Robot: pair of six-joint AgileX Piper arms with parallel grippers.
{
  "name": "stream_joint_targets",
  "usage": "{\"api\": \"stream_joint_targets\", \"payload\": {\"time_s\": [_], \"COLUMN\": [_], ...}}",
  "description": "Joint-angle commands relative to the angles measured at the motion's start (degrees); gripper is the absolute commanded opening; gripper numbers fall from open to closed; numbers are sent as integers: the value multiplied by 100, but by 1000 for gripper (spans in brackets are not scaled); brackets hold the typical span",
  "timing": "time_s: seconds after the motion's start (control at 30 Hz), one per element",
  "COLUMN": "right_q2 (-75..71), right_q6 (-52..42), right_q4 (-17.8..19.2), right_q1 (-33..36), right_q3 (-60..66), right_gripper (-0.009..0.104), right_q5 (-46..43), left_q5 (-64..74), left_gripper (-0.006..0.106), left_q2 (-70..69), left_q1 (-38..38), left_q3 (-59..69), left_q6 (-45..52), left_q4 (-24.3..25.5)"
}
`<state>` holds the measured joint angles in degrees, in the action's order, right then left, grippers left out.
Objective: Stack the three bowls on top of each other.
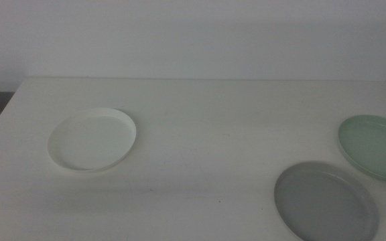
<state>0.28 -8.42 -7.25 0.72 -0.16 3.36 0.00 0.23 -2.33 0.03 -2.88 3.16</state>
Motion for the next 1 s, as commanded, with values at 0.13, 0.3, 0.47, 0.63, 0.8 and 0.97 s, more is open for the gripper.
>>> {"api": "stream_joint_targets", "payload": {"time_s": [0.13, 0.3, 0.47, 0.63, 0.8, 0.97], "right_q2": [636, 2169, 3478, 4163, 4299, 4299], "right_q6": [118, 718, 1200, 1200, 1200, 1200], "right_q4": [52, -46, -90, -68, -148, -193], "right_q1": [-18, -18, -18, -18, -18, -18], "right_q3": [-449, -1915, -3361, -3993, -4008, -4008], "right_gripper": [93, 93, 93, 93, 93, 93], "right_q5": [48, 1579, 3905, 5019, 4745, 4745], "left_q5": [-70, -70, -70, -70, -70, -70], "left_gripper": [94, 94, 94, 94, 94, 94], "left_q2": [-23, -23, -23, -23, -23, -23], "left_q1": [5, 5, 5, 5, 5, 5], "left_q3": [-3, -3, -3, -3, -3, -3], "left_q6": [-4, -4, -4, -4, -4, -4], "left_q4": [7, 7, 7, 7, 7, 7]}}
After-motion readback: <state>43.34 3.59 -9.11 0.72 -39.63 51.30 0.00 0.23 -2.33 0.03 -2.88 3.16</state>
